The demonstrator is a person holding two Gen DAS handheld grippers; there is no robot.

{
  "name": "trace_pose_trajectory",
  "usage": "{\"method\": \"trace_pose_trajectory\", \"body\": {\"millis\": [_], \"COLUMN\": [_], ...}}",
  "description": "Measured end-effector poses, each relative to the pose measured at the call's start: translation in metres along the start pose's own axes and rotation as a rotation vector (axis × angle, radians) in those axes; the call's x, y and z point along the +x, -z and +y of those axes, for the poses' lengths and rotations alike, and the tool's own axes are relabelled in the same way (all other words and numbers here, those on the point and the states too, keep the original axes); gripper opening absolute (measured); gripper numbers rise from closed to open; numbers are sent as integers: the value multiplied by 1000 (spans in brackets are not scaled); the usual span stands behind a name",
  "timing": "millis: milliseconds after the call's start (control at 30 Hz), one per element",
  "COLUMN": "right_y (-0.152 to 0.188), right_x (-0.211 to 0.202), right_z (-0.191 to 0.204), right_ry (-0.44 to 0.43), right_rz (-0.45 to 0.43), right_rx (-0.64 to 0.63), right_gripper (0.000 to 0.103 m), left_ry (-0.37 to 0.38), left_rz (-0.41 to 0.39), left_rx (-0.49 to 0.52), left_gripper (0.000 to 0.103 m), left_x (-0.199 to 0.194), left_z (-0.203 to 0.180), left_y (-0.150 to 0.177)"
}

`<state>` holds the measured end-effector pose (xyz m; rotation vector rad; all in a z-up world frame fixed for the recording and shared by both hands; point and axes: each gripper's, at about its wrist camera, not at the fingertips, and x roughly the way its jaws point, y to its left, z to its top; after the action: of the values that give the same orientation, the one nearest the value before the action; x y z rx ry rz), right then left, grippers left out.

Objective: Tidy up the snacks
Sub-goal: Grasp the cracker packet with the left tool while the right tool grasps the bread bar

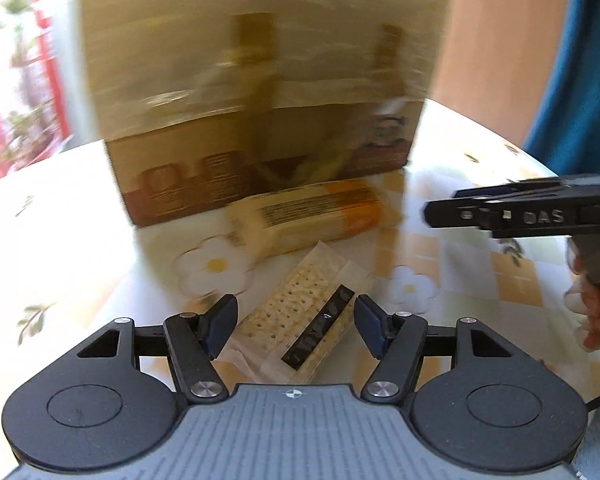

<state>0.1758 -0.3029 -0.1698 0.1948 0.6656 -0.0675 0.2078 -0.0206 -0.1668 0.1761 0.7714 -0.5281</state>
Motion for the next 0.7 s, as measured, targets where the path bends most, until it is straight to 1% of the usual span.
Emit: {"method": "trace_pose_trajectory", "body": {"millis": [67,167,233,300,400,467,567,633,700], "right_y": [-3,-10,-16,-21,-25,-28,-31,-32,-34], "right_x": [2,8,14,22,34,43,58,67,75], "right_z": [4,14,24,36,54,63,71,75,74], "right_ry": [-14,-44,-69,-103,-132,-146,-172,-163,-155], "right_rz": [0,-9,-7,3,0,13,59,66,86], "right_rx": [-31,-122,-207,-299,-455,-523,-567,-583,-564], "right_gripper": [56,56,56,59,62,63,64,67,69], "left_ry": [-34,-92,-135,-173,-202,-217,-228,-236,-233], "left_rz": [-7,-18,-27,-34,-48,-58,-70,-72,-71], "left_rx": [-38,-103,-160,-216,-297,-336,-366,-363,-360], "left_gripper": [67,67,67,67,67,67,67,67,67], "left_x": [-6,-16,-21,-24,-26,-26,-26,-24,-24], "left_z": [9,24,34,43,53,57,57,56,54], "left_y": [6,12,16,19,22,23,23,22,21]}}
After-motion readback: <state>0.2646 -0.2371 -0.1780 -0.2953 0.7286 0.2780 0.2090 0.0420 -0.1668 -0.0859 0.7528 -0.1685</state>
